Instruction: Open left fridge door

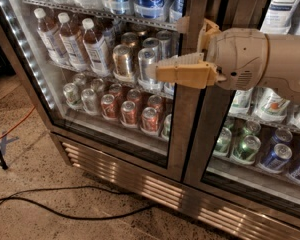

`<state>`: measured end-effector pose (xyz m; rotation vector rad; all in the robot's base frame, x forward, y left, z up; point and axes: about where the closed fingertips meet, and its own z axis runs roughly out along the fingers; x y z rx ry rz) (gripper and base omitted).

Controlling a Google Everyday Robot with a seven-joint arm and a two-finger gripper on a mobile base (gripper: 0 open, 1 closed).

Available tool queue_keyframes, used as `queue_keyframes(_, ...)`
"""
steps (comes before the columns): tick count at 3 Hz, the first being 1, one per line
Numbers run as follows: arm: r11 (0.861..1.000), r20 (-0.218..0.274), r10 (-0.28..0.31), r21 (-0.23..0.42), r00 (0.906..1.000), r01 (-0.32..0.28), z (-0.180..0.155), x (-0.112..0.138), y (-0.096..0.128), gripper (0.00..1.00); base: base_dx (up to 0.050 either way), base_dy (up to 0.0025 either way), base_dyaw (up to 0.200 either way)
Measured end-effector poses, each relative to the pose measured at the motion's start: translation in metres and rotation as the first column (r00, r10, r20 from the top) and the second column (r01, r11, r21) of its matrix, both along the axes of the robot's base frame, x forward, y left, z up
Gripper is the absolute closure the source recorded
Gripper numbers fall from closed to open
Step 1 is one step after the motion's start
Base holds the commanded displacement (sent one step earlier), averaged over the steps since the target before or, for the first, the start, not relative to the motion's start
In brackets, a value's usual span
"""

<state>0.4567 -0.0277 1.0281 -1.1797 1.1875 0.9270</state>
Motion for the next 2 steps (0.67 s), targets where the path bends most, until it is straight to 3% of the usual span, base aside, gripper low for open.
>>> queue_keyframes(2, 1.000, 0.000, 0.000, 0.000, 1.0000, 0.000, 0.0000, 0.0000, 0.0001, 0.89, 0.000, 0.00000, 0.000)
